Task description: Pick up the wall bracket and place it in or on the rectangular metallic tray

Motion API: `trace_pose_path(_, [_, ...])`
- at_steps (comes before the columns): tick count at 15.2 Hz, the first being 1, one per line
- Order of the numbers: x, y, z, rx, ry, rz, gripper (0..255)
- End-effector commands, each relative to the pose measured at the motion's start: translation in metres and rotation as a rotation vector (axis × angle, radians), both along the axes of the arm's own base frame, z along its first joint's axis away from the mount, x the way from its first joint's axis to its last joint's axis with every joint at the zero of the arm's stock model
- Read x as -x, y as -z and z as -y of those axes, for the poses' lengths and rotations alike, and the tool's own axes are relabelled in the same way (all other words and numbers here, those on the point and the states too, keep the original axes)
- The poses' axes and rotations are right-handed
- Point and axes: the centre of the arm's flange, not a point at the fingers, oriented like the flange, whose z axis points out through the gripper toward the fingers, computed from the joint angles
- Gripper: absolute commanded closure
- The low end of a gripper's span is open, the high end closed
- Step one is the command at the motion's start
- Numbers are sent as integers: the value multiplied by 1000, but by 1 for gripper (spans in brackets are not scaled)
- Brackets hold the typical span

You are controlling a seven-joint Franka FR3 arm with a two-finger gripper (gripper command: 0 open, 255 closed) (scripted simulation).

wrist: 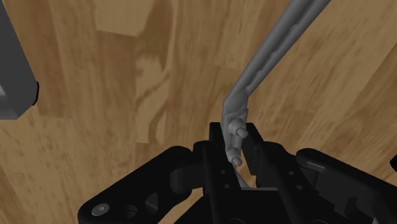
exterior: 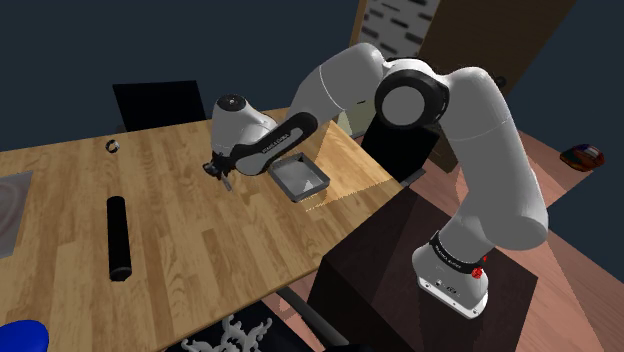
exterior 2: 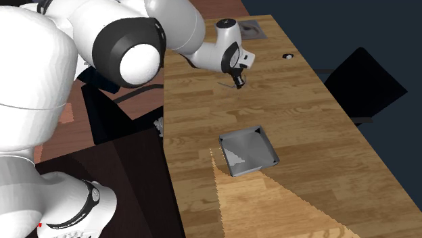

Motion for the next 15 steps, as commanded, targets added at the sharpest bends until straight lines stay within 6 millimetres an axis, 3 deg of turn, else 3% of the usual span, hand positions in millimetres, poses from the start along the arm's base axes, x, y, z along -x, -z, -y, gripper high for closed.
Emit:
trace_pose_path(1, [2,-5,11,0,0,0,255])
trace_pose_path(15, [42,-3,192,0,0,0,255])
